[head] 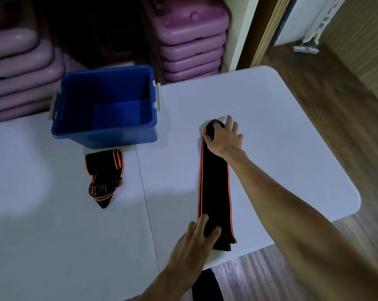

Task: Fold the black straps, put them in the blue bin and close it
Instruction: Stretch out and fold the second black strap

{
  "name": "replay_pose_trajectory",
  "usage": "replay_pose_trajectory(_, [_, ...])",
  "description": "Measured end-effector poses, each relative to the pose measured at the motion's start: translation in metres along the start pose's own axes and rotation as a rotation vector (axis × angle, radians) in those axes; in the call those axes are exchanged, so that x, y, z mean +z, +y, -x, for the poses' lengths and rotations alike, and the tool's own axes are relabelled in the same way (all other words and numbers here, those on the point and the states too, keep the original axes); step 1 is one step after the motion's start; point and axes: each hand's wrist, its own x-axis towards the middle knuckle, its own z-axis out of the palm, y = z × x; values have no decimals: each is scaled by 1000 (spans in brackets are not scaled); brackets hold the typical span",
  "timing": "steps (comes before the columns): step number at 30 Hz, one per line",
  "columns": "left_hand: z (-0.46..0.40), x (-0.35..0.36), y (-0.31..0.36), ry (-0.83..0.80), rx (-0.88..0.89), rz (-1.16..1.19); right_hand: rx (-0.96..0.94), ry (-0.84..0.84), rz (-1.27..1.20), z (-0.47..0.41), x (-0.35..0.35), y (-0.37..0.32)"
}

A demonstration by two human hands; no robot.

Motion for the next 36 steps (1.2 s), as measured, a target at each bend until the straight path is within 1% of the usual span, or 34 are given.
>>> replay_pose_trajectory(5, [-2,3,-3,16,46,-29,-97,56,-159,30,3,5])
replay_pose_trajectory(8, [-1,2,-5,39,70,-43,-121,94,-243,61,9,12])
replay_pose_trajectory(12, [-1,0,-6,132,112,-27,-141,55,-266,114,22,23])
replay_pose_trajectory(15, [-4,-3,-7,179,173,-68,-165,32,-313,153,31,33])
replay_pose_trajectory(19, [-5,-9,-8,136,166,-147,-202,71,-415,202,35,50])
replay_pose_trajectory(22, [-2,-10,-12,111,187,-114,-252,80,-448,233,40,62])
replay_pose_trajectory(28, [-1,-18,-18,50,174,29,-238,-98,-487,267,44,77])
replay_pose_trajectory(33, [1,-19,-17,26,147,90,-244,-142,-544,276,40,80])
replay_pose_trajectory(36, [2,-20,-19,-28,126,137,-229,-182,-557,276,38,79])
